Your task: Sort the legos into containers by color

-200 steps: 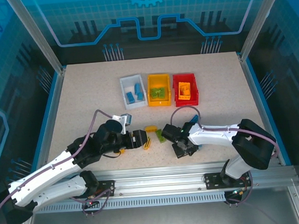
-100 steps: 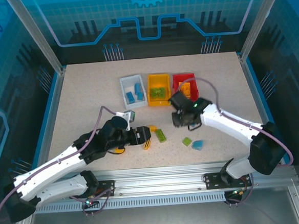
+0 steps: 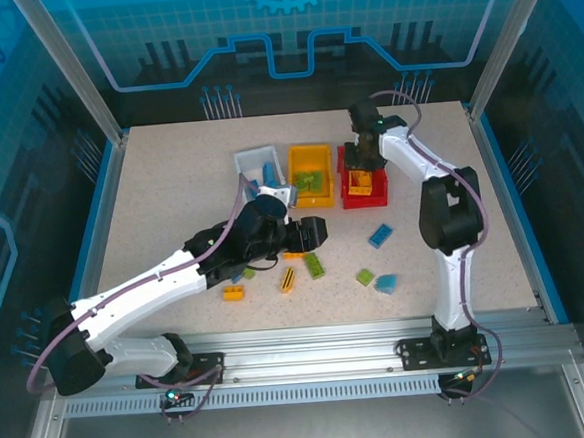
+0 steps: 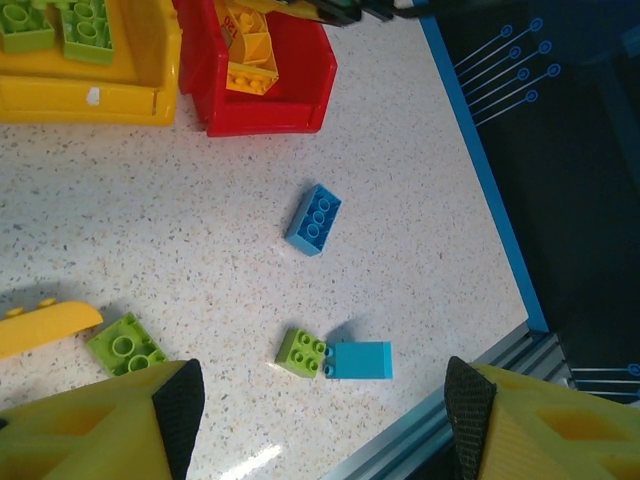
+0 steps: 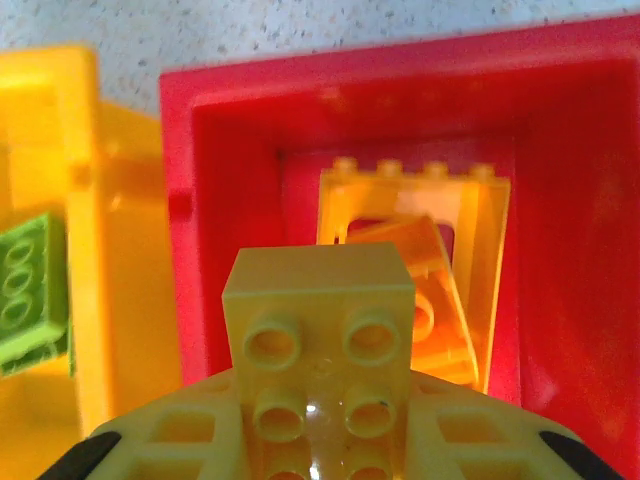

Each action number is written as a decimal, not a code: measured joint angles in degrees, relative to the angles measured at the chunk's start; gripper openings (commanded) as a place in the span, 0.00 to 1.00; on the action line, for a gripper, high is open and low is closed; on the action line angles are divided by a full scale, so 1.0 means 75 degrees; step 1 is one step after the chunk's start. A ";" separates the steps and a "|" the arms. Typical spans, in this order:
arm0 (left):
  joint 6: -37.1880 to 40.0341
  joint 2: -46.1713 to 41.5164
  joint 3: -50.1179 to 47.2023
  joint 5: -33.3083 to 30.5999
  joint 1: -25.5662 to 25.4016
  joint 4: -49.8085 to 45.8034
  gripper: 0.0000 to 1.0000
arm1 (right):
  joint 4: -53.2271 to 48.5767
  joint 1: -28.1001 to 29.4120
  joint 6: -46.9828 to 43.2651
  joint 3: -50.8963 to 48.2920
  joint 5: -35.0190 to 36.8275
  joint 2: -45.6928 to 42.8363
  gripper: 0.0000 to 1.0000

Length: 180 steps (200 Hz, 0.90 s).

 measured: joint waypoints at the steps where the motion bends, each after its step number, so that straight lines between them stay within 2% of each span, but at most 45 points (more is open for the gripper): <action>1: 0.0003 0.0003 0.0000 -0.0003 0.0000 -0.0003 0.69 | -0.0009 -0.0009 0.0003 0.0032 -0.0009 0.0029 0.42; 15: 0.0035 0.0055 0.0000 -0.0067 0.0000 -0.0015 0.69 | -0.0146 -0.0111 -0.0105 0.0428 -0.0114 0.0376 0.52; 31: 0.0055 0.0067 0.0000 -0.0125 0.0000 -0.0070 0.70 | -0.0256 -0.0172 -0.0262 0.0498 -0.0219 0.0434 0.60; 59: 0.0198 0.0067 0.0000 -0.0236 0.0000 -0.0227 0.70 | -0.0300 -0.0175 -0.0353 0.0347 -0.0254 0.0134 0.61; 87: 0.0399 0.0122 0.0015 -0.0259 0.0000 -0.0289 0.73 | -0.0300 -0.0128 -0.0373 -0.0224 -0.0178 -0.0845 0.60; 127: 0.1145 0.1571 0.1017 -0.0055 -0.0009 -0.0376 0.77 | 0.0047 0.0210 -0.0128 -0.2553 0.0216 -0.4016 0.60; 154: 0.1935 0.3270 0.2226 0.0096 -0.0187 -0.0373 0.79 | 0.0283 0.0431 0.0373 -0.4645 0.0393 -0.6662 0.64; 180: 0.2804 0.5042 0.3669 0.0082 -0.0498 -0.0437 0.86 | 0.0128 0.0434 0.0956 -0.6193 0.0493 -0.9092 0.69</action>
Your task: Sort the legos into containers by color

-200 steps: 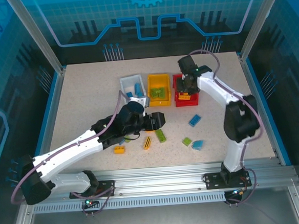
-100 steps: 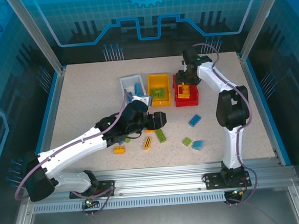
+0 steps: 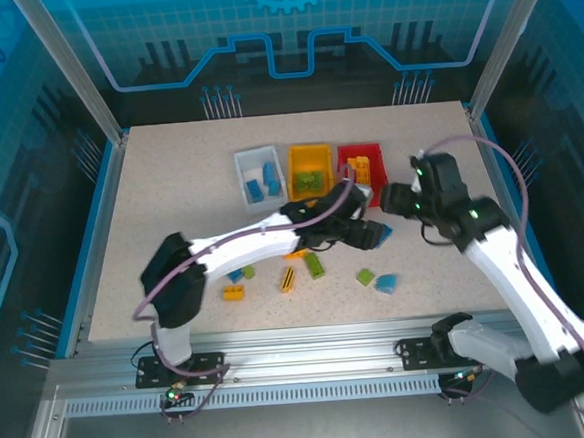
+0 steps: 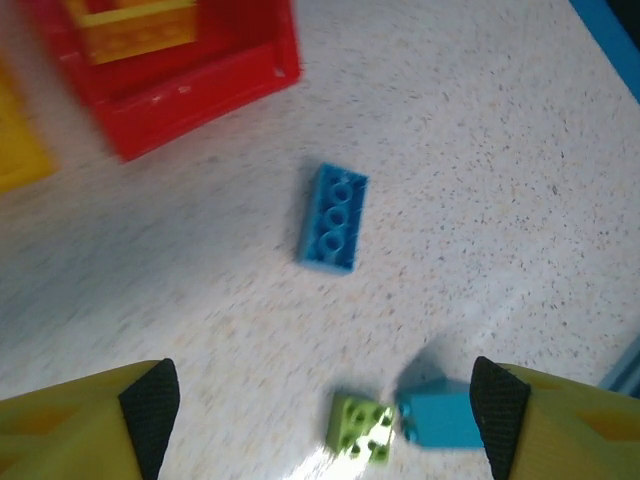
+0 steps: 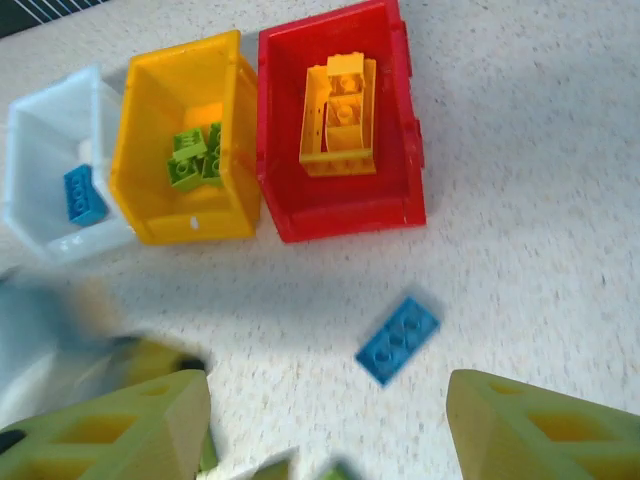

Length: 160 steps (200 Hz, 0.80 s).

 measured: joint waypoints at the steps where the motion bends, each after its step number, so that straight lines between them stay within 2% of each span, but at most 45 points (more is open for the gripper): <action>1: 0.0020 0.0076 0.0064 0.0000 -0.0009 -0.0003 0.87 | -0.0006 0.0000 0.0006 -0.0032 0.0003 -0.0064 0.70; 32: 0.0755 0.1504 0.1183 -0.0178 -0.0143 -0.0227 0.89 | -0.0460 -0.0003 0.0618 -0.0766 0.0096 -0.2649 0.75; 46: 0.1003 0.2008 0.1582 -0.0280 -0.0143 -0.0347 0.95 | -0.0638 -0.0003 0.0819 -0.0784 0.0099 -0.3471 0.75; 64: 0.1201 0.2550 0.2008 -0.0370 -0.0125 -0.0469 0.96 | -0.0839 -0.0003 0.0982 -0.0784 0.0096 -0.3885 0.75; 89: 0.1384 0.3174 0.2547 -0.0493 -0.0128 -0.0641 0.93 | -0.1037 -0.0003 0.1093 -0.0784 0.0079 -0.3818 0.75; 109: 0.1437 0.3576 0.2952 -0.0560 -0.0125 -0.0801 0.84 | -0.1090 -0.0003 0.1145 -0.0784 0.0041 -0.3722 0.75; 122: 0.1469 0.3818 0.3229 -0.0577 -0.0125 -0.0866 0.75 | -0.1087 -0.0003 0.1151 -0.0784 0.0003 -0.3669 0.75; 146: 0.1434 0.3960 0.3494 -0.0740 -0.0111 -0.0994 0.52 | -0.1087 -0.0003 0.1177 -0.0787 -0.0044 -0.3620 0.75; 160: 0.1434 0.3969 0.3518 -0.0737 -0.0105 -0.0997 0.45 | -0.1084 -0.0003 0.1177 -0.0793 -0.0067 -0.3620 0.75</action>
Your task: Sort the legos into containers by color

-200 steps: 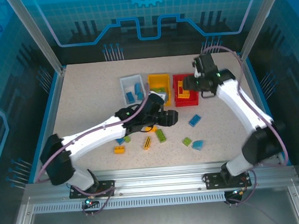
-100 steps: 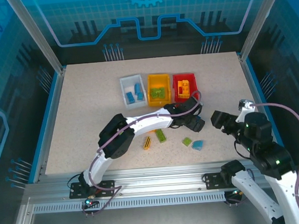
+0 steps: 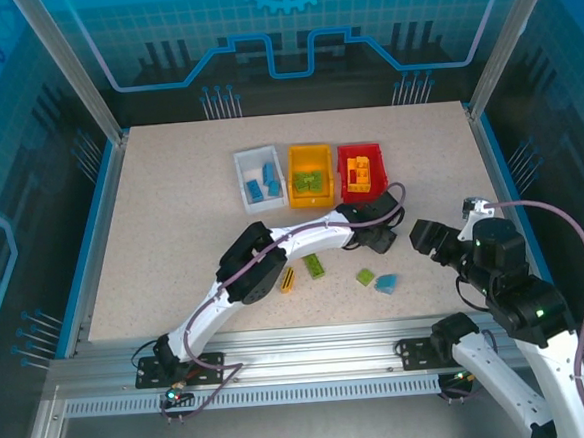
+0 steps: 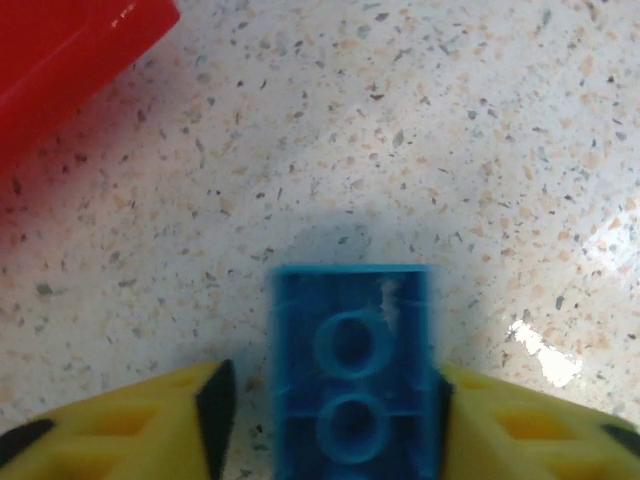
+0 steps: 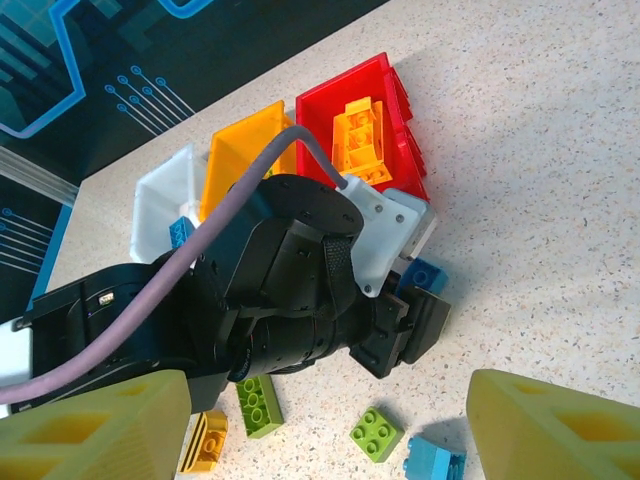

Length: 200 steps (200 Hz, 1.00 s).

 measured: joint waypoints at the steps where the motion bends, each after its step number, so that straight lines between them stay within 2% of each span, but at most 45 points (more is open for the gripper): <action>1: -0.0003 0.0000 0.0000 0.0003 0.0000 -0.0003 0.44 | 0.0000 0.0000 0.0000 0.0000 -0.0006 0.0000 0.75; 13: -0.0044 0.0000 -0.0003 -0.0003 0.0000 0.0000 0.38 | 0.0000 0.0000 0.0000 -0.0035 -0.0029 0.0000 0.74; 35: -0.0122 -0.0280 -0.0460 -0.0117 0.0000 0.0189 0.37 | 0.0012 0.0000 -0.0006 -0.0137 -0.0105 0.0038 0.73; 54: -0.0408 -0.1256 -0.1708 -0.0242 0.0032 0.0315 0.35 | 0.0152 -0.0003 -0.0090 -0.0239 -0.0411 0.0230 0.72; 76: -0.0933 -0.2970 -0.3142 -0.0265 0.0297 0.0344 0.35 | 0.0586 0.0012 -0.0286 -0.0335 -0.1093 0.0764 0.70; 102: -0.1612 -0.5155 -0.4243 -0.0204 0.1428 0.0478 0.34 | 0.1209 0.0592 -0.0507 -0.0361 -0.1574 0.1702 0.71; 123: -0.1941 -0.6003 -0.4514 -0.0204 0.2766 0.0487 0.34 | 0.1684 0.1539 -0.0653 -0.0341 -0.1574 0.2500 0.70; 139: -0.2116 -0.5925 -0.4505 -0.0172 0.3675 0.0481 0.34 | 0.1918 0.2212 -0.0734 -0.0207 -0.1419 0.3124 0.71; 154: -0.2232 -0.5423 -0.4319 -0.0122 0.4217 0.0315 0.33 | 0.2203 0.2748 -0.0801 0.0020 -0.1247 0.3684 0.71; 172: -0.2299 -0.4436 -0.3733 -0.0055 0.4564 0.0149 0.33 | 0.2634 0.3182 -0.0854 0.0239 -0.1078 0.4197 0.71; 200: -0.2544 -0.3086 -0.2806 0.0149 0.4849 -0.0114 0.33 | 0.3223 0.3465 -0.0868 0.0367 -0.0985 0.4747 0.71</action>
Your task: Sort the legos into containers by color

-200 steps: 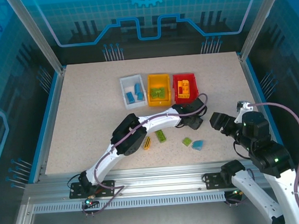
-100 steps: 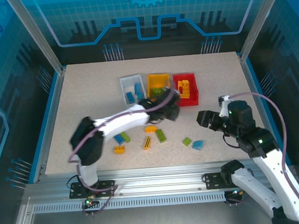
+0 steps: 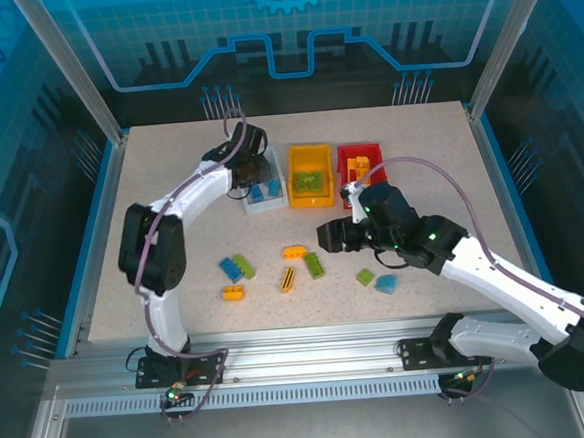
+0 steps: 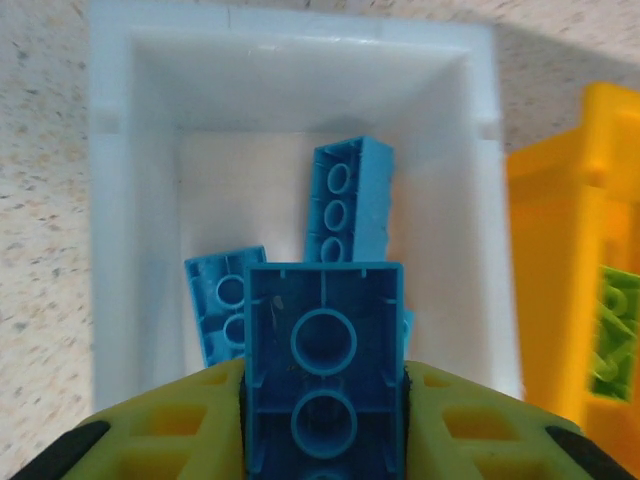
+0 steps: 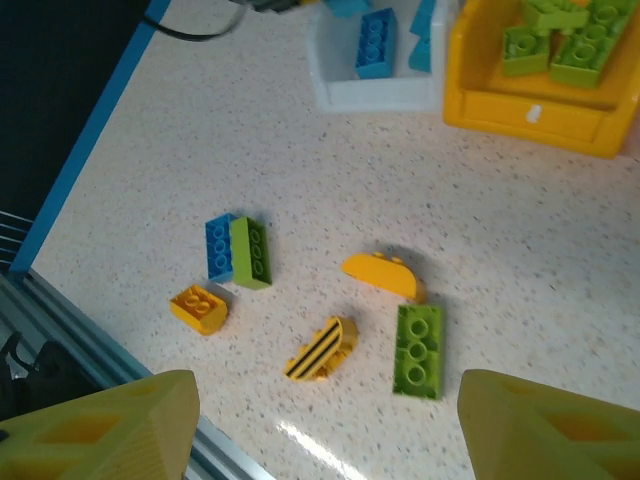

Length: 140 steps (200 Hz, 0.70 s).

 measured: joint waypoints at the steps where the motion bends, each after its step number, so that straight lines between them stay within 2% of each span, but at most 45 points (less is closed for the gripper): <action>1: -0.0003 0.0026 0.0020 0.0000 0.0003 -0.0009 0.33 | 0.0009 0.0003 0.0000 0.0000 0.0000 0.0012 0.71; 23: -0.0245 0.0632 0.0417 0.0204 0.0187 -0.0090 0.36 | 0.0312 0.0117 0.0000 0.0017 0.0015 0.0335 0.71; 52: -0.0414 0.0851 0.0513 0.0414 0.0306 -0.0149 0.57 | 0.0478 0.0189 0.0006 0.0017 0.0026 0.0525 0.72; 63: -0.0507 0.0851 0.0560 0.0501 0.0315 -0.0169 0.62 | 0.0487 0.0189 0.0003 0.0017 0.0026 0.0539 0.72; 104: -0.0539 0.0554 0.0458 0.0720 0.0286 -0.0105 0.65 | 0.0411 0.0178 -0.0108 0.0017 0.0169 0.0708 0.72; 140: -0.0536 -0.0694 -0.0166 0.0743 0.0119 -0.0096 0.65 | -0.0230 0.0178 -0.0332 0.0076 0.0449 0.1166 0.71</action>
